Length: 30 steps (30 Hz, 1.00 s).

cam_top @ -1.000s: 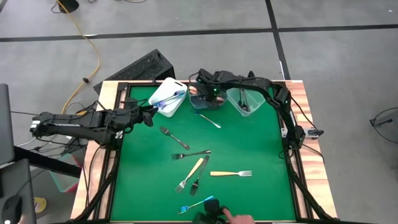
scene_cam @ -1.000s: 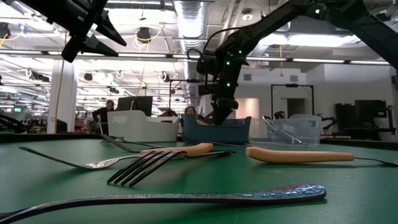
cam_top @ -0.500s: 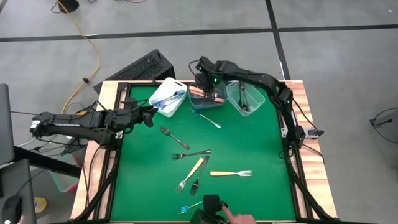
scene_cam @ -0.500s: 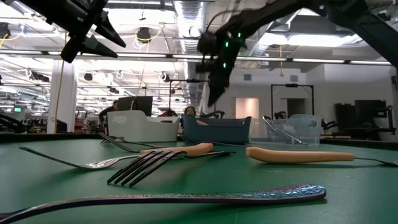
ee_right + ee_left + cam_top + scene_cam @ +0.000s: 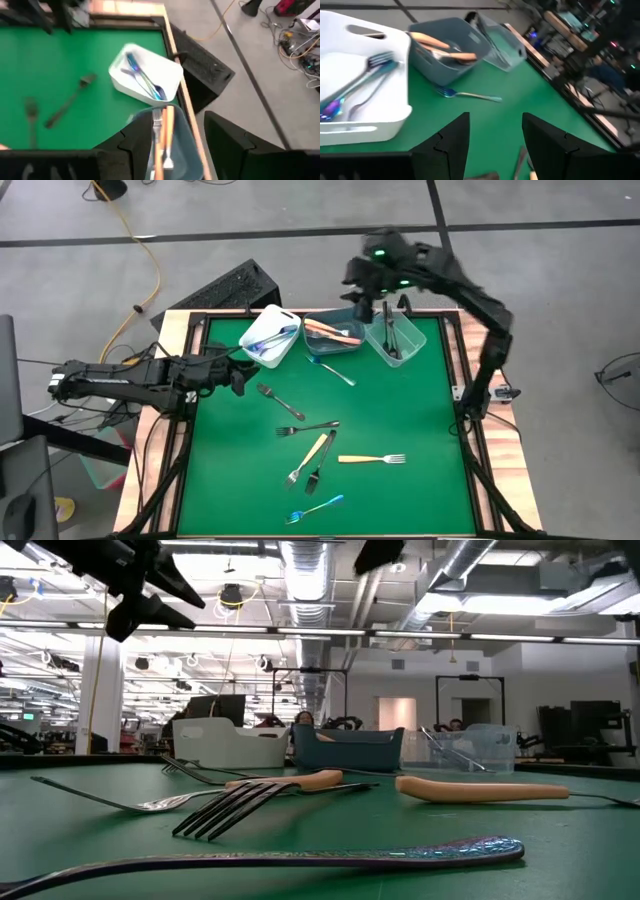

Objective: Sort silverware by color (type)
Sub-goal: Put the black fork into the transparent bin

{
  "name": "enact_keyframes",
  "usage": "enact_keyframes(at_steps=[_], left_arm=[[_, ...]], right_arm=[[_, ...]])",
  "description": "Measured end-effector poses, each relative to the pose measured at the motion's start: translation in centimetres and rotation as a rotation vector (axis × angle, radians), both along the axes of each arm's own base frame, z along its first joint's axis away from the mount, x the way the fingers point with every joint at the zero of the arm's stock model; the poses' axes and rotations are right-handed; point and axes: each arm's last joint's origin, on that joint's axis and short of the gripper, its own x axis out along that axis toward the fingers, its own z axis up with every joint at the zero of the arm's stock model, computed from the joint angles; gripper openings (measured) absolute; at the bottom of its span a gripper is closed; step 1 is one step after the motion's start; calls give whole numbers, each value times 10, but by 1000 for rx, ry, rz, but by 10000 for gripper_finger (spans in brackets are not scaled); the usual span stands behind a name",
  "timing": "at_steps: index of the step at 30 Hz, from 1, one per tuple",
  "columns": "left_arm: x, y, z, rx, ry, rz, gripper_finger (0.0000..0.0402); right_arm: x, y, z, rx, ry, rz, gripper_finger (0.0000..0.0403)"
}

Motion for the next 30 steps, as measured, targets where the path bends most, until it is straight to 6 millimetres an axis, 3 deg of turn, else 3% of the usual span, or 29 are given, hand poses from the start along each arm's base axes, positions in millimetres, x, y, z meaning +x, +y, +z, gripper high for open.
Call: enact_keyframes(at_steps=[7,13,17,21,30], left_arm=[[7,-5,11,90,-75,-223,164],[15,-7,14,126,-105,-328,164],[20,-9,10,71,-93,-403,164],[22,-12,8,-7,-99,-482,164],[21,-17,7,-57,-96,-596,164]], right_arm=[[-50,54,38,192,-129,14,191],[-68,103,40,366,-67,54,191],[-67,133,34,450,9,36,191],[-58,164,24,428,66,37,191],[-19,219,-19,318,102,25,191]])
